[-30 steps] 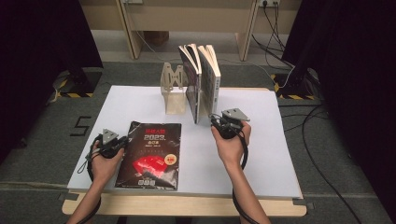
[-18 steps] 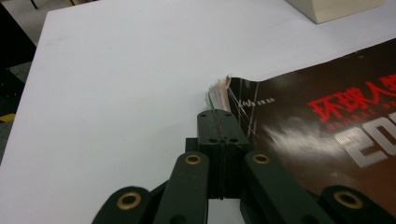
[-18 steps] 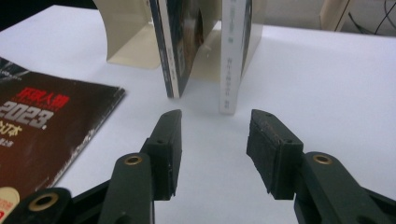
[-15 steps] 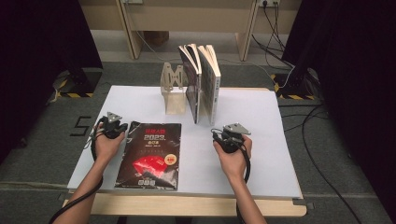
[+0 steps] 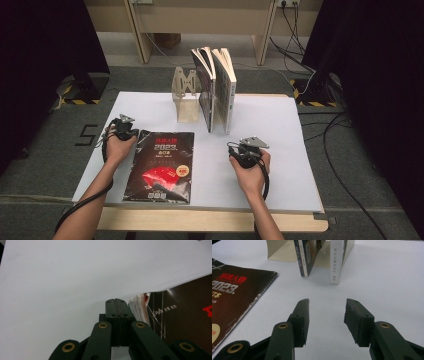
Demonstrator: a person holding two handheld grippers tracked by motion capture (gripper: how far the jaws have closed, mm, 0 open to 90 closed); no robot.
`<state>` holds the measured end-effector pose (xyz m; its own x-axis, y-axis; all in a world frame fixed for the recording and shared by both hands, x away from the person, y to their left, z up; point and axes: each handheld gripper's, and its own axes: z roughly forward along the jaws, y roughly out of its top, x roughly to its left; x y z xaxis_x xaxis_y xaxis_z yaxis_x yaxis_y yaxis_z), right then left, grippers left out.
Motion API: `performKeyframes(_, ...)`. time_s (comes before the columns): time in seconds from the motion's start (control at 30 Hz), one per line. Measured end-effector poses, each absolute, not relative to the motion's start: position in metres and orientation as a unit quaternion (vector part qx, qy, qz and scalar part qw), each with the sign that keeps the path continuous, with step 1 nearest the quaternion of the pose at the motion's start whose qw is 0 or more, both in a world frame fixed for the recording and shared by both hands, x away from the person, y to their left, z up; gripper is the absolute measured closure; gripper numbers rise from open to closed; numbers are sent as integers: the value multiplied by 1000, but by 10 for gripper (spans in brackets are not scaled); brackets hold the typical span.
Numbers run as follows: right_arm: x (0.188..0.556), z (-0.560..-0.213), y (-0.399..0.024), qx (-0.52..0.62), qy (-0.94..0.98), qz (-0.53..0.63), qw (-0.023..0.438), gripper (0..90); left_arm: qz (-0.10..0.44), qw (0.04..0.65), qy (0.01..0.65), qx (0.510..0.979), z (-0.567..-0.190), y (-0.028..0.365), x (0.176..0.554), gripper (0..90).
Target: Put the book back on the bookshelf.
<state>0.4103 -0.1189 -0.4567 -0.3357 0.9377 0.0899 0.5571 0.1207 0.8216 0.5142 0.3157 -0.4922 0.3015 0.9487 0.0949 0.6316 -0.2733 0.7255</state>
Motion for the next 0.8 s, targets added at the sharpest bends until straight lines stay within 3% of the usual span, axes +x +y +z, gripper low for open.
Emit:
performKeyframes(0.4, 411, -457, -119, 523, 714, 401, 236, 552, 266, 298, 518, 757, -494, 310, 522, 896)
performKeyframes(0.8, 414, -459, -117, 524, 718, 396, 229, 552, 262, 280, 478, 790, -490, 307, 520, 899)
